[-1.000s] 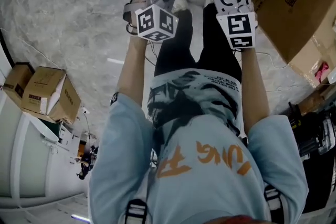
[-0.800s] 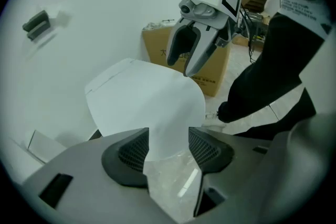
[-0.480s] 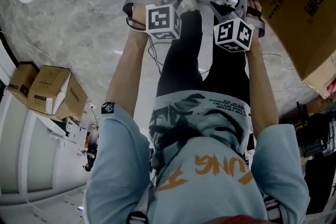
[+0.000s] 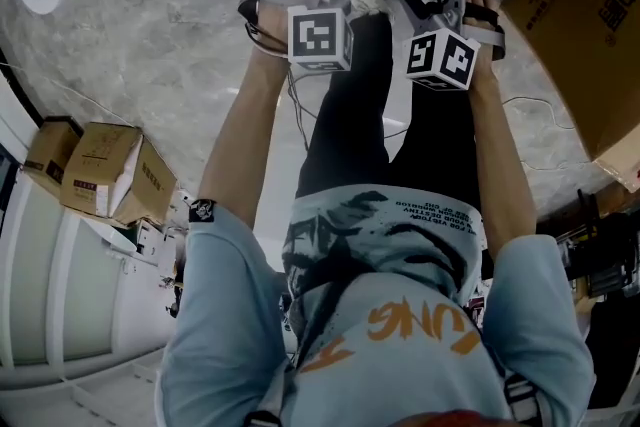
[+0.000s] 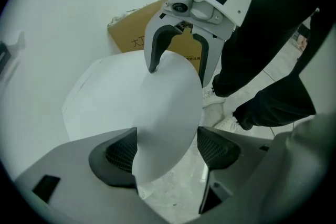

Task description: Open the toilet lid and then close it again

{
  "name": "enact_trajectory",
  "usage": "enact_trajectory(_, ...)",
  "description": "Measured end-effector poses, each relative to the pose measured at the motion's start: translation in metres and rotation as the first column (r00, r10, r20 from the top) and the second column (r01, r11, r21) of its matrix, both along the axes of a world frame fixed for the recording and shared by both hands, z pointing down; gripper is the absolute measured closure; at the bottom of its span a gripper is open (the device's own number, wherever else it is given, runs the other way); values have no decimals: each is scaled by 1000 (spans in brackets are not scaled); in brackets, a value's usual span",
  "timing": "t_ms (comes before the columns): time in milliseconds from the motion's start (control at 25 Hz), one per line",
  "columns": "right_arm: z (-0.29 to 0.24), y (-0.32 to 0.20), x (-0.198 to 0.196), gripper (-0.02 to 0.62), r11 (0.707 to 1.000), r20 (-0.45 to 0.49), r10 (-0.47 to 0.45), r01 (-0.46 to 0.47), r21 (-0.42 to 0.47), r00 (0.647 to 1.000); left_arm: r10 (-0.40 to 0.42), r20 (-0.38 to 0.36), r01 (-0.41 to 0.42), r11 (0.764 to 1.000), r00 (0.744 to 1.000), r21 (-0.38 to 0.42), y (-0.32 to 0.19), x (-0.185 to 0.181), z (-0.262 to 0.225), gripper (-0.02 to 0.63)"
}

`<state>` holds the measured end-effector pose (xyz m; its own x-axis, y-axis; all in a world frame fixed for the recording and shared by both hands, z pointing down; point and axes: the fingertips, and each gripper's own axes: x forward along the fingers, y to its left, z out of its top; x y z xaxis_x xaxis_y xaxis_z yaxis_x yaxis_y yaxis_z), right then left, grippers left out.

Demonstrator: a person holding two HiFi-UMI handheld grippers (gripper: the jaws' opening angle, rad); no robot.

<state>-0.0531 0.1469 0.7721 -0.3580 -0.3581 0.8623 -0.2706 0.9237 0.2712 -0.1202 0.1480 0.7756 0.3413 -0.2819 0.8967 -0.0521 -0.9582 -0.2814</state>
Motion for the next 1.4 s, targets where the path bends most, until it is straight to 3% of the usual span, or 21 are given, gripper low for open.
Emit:
enact_trajectory(120,4,-1,-2,156,1000,-22,-10,10,1,1000,6,37,-7,999,999,35,-5,-3,3,250)
enact_trajectory(280,3,-1,-3,153,999,-66,-32,32,-2,997,-21,45,20,1000,999,20,-3,1,-1,250)
enact_trajectory(520,-10,-4,0,156,1000,-56,4,-3,14,998,-24,29,23,999,999,33,-2,1,-6,249)
enact_trajectory(800,-25,-5,3,158,1000,-44,26,-25,13,999,-38,28,35,993,999,109,-9,5,-17,238)
enact_trajectory(1120,-34,-17,1,161,999,-34,35,-35,21,999,-39,92,22,984,995,179,-13,1,-14,235)
enact_trajectory(1400,-73,-6,5,161,998,5,47,-47,42,999,-9,99,-10,982,995,188,1,5,-54,270)
